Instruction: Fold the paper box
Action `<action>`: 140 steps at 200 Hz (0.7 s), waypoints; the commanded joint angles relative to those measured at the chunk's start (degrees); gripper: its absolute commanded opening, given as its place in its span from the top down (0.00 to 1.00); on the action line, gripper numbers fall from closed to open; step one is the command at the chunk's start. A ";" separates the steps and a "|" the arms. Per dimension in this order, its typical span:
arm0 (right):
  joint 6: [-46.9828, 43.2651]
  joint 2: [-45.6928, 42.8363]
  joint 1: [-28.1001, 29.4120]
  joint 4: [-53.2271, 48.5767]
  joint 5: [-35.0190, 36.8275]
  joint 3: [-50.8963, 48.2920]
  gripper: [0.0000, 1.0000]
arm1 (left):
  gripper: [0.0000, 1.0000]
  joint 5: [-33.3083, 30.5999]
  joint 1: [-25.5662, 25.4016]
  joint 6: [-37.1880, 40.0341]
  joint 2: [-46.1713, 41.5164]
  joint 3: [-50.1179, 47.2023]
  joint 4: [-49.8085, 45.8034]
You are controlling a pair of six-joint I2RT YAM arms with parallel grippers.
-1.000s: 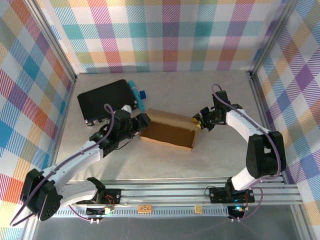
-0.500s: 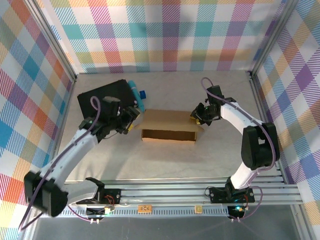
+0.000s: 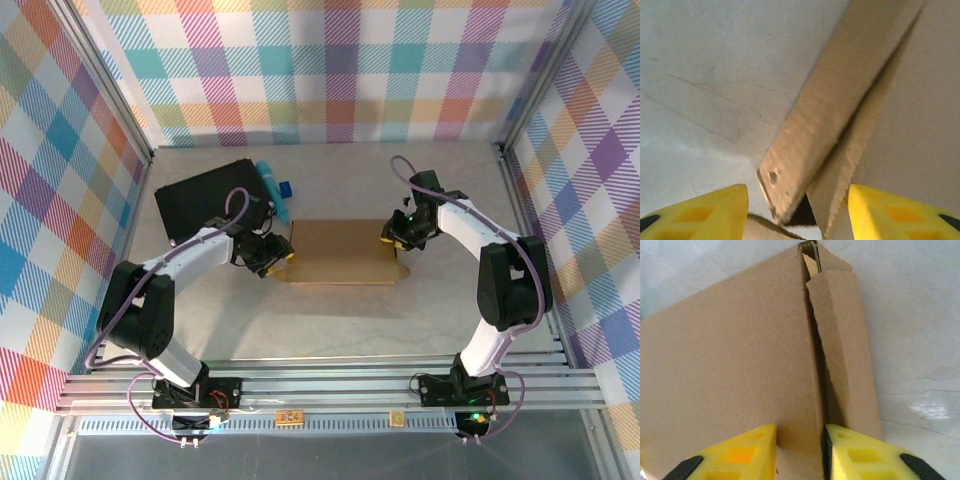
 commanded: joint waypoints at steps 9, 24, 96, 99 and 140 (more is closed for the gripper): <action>-4.56 -0.60 0.27 -5.59 1.66 3.11 0.63 | 0.45 2.11 0.68 4.24 1.89 -3.15 3.64; -5.11 -1.59 0.22 -7.47 2.33 4.70 0.58 | 0.44 2.16 0.77 5.04 2.18 -3.28 3.76; -4.82 -2.93 -5.36 -5.98 -3.21 3.16 0.43 | 0.38 4.27 3.34 14.02 4.29 7.24 -2.66; -4.86 -2.89 -5.55 -5.73 -3.63 2.84 0.43 | 0.38 4.60 3.40 14.70 4.94 7.78 -2.92; -3.97 -1.50 -8.99 -2.30 -10.16 0.02 0.37 | 0.39 6.59 3.50 23.03 12.19 14.02 -5.00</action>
